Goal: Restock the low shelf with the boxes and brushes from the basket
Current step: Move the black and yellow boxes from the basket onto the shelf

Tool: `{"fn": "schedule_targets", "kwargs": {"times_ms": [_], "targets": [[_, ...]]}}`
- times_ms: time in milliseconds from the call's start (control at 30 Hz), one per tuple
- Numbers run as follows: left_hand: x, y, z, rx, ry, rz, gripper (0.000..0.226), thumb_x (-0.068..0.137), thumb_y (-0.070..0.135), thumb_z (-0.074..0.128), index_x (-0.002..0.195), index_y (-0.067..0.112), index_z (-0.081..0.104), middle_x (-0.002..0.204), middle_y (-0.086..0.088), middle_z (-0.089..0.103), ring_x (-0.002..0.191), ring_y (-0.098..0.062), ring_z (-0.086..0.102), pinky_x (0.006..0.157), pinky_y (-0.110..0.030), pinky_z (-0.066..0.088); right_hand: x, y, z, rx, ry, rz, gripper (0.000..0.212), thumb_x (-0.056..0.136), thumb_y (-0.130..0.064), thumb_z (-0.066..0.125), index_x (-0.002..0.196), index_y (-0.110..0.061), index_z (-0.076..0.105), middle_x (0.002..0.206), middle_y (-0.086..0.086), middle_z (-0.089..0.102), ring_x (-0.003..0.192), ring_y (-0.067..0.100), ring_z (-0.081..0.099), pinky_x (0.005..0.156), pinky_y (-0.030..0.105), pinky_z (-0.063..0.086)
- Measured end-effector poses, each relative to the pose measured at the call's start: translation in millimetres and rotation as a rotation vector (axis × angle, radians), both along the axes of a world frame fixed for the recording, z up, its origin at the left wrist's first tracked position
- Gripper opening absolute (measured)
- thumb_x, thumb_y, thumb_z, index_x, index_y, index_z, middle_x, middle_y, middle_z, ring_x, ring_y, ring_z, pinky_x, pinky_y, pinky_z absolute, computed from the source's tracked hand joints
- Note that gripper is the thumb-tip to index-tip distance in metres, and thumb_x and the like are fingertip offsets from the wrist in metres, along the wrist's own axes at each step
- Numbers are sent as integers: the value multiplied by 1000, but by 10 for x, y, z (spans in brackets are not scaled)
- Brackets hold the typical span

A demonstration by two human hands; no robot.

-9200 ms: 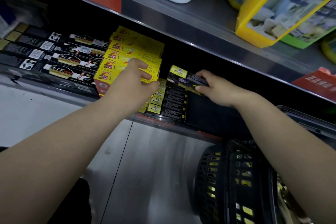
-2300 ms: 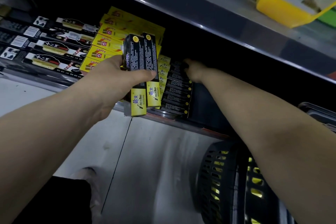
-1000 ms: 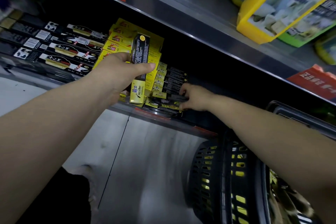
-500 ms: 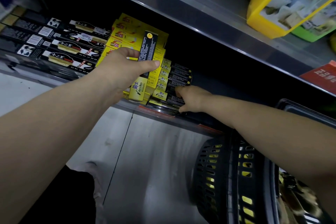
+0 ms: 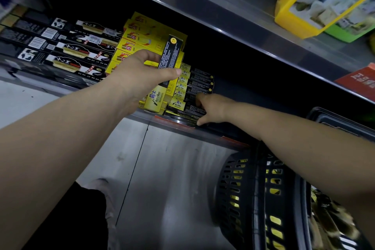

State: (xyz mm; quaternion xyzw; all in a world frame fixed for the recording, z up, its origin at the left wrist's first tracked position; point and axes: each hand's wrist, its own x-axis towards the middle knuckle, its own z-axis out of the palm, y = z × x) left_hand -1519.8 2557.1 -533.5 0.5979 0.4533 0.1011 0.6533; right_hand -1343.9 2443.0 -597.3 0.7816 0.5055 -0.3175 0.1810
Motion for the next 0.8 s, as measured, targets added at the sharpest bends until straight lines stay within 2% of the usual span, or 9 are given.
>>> {"fn": "schedule_targets", "kwargs": {"times_ms": [67, 133, 200, 267, 367, 433, 567, 667, 800], "targets": [[7, -9, 8, 36, -8, -17, 57, 72, 40, 76, 123, 29, 52, 88, 13, 55, 77, 0, 48, 67, -20, 34, -22, 33, 180, 73, 74, -98, 103, 69, -46, 78, 146, -18, 15, 147, 11, 35, 126, 25, 45, 92, 29, 44], [8, -22, 8, 62, 3, -67, 61, 69, 38, 78, 124, 26, 54, 87, 14, 55, 72, 7, 44, 59, -15, 30, -82, 70, 451, 342, 188, -193, 115, 63, -50, 80, 148, -31, 6, 151, 10, 24, 132, 25, 38, 103, 36, 39], [9, -39, 9, 91, 30, -147, 63, 65, 37, 80, 122, 26, 56, 95, 9, 60, 77, 5, 50, 59, -15, 31, -161, 73, 699, 596, 244, -121, 112, 62, -47, 81, 147, -37, 9, 150, 9, 22, 133, 24, 34, 107, 39, 37], [11, -66, 30, 109, 48, -236, 67, 62, 35, 83, 122, 25, 55, 91, 10, 61, 79, 3, 54, 60, -15, 34, -266, 43, 862, 686, 184, 50, 95, 69, -39, 79, 145, -36, 22, 147, 7, 24, 133, 23, 31, 108, 36, 33], [0, -91, 55, 147, 51, -360, 62, 62, 36, 83, 118, 24, 58, 90, 10, 65, 82, -2, 61, 66, -18, 44, -370, -2, 934, 673, -14, 256, 52, 79, -34, 71, 127, -21, 55, 134, 5, 45, 122, 24, 40, 101, 36, 37], [-9, -79, 66, 216, 45, -376, 50, 69, 42, 76, 113, 24, 61, 91, 10, 67, 83, -3, 61, 67, -21, 47, -353, -68, 937, 638, -18, 271, 41, 81, -38, 68, 115, -16, 61, 114, 3, 60, 107, 22, 50, 93, 36, 40], [-40, 26, 63, 461, 57, -234, 25, 85, 42, 61, 100, 22, 63, 87, 15, 60, 75, -2, 54, 60, -19, 42, -89, -293, 894, 562, 51, 0, 35, 87, -34, 63, 116, -20, 53, 100, -3, 60, 94, 19, 56, 77, 29, 42], [-75, 48, 26, 519, 106, -271, 19, 88, 29, 60, 104, 20, 62, 93, 11, 62, 89, -15, 60, 71, -27, 47, 147, -343, 756, 325, -69, -192, 38, 93, -30, 54, 127, -20, 40, 99, 3, 59, 82, 20, 55, 67, 28, 40], [-71, 20, -4, 565, 169, -355, 19, 88, 27, 60, 106, 25, 60, 105, 8, 61, 100, -17, 57, 83, -32, 47, 214, -166, 447, 123, -136, -155, 35, 95, -21, 48, 129, -18, 38, 99, 7, 57, 80, 21, 53, 65, 29, 42]]}}
